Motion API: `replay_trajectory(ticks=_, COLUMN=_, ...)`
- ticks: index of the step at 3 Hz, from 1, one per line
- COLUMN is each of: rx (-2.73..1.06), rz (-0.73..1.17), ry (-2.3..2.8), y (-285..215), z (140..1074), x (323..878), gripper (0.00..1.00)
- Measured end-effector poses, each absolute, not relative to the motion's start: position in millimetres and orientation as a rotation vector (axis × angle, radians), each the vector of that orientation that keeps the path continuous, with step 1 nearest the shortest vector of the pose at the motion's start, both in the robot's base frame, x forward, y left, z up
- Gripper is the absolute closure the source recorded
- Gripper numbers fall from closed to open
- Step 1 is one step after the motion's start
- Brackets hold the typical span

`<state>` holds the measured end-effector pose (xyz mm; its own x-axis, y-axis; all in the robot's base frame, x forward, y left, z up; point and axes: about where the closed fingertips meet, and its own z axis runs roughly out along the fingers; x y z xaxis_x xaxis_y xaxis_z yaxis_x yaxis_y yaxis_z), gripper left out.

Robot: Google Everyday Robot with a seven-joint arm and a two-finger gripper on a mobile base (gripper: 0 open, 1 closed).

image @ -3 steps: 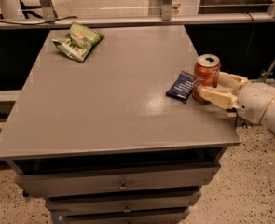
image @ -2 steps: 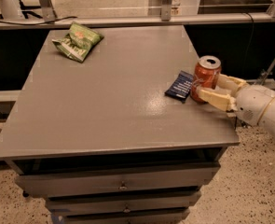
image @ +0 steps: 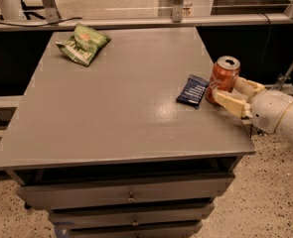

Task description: Move coke can near rxbar blueberry

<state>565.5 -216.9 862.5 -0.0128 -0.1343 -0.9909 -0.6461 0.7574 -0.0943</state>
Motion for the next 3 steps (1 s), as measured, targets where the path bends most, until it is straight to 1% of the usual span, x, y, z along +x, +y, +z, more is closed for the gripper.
replay_trajectory(ticks=1, rx=-0.687, rz=0.439, ry=1.558, y=-235.0, z=883.8, x=559.3, gripper=0.0)
replay_trajectory(ticks=2, rx=-0.73, rz=0.404, ry=1.575, y=-270.9, z=915.0, x=539.4, gripper=0.0)
replay_trajectory(ticks=3, rx=-0.772, rz=0.378, ry=1.59, y=-317.8, z=943.9, x=514.6, gripper=0.0)
